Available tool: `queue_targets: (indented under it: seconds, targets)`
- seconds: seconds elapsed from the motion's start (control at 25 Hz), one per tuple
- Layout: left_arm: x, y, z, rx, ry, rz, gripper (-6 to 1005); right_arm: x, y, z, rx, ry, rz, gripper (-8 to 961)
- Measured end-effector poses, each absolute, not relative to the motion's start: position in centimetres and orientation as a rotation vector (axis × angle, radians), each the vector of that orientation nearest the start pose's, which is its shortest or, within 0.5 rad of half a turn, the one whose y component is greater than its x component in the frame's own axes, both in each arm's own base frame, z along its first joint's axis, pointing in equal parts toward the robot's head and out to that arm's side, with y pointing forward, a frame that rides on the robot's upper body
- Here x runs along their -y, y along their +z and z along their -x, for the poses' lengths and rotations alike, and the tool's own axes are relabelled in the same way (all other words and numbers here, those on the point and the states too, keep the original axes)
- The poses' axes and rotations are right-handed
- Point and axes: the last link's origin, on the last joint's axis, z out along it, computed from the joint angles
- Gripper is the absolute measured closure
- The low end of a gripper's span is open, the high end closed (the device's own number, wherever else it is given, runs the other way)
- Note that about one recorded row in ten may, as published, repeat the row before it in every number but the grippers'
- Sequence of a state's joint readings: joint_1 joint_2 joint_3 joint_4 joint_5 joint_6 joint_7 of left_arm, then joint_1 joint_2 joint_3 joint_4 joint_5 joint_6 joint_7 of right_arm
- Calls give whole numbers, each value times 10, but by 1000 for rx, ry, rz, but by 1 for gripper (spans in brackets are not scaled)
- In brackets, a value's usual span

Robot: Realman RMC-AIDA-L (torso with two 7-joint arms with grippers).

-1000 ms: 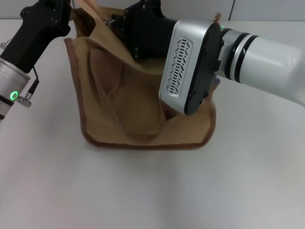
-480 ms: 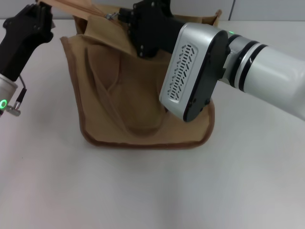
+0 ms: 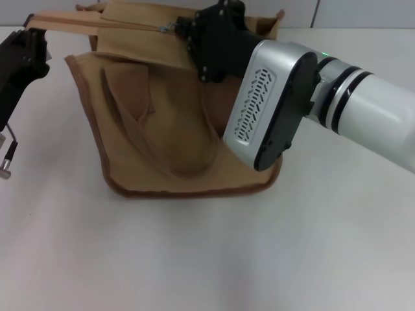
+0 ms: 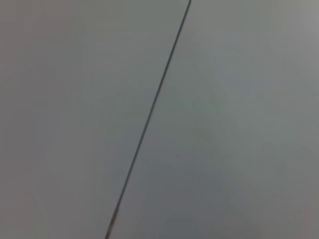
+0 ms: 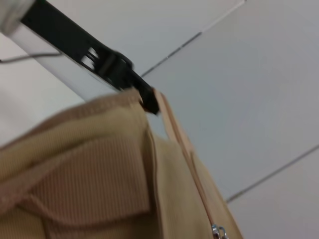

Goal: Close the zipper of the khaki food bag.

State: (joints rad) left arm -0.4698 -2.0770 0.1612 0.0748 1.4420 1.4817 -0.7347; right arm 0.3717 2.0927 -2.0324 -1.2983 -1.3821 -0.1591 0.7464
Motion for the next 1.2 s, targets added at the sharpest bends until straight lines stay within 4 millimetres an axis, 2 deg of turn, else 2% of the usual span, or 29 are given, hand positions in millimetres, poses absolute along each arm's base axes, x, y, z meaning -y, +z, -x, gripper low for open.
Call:
queue_targets:
  seconds: [0.36, 0.76, 1.2]
  targets:
    - [-309, 20, 324, 681, -1156, 1624, 977, -340, -68, -111, 521, 193, 2111, 955]
    - [-305, 21, 328, 674, -1132, 1633, 977, -329, -64, -136, 430, 159, 2115, 954]
    - [-304, 17, 327, 685, -1138, 1638, 976, -329, -64, -143, 356, 170, 2129, 952]
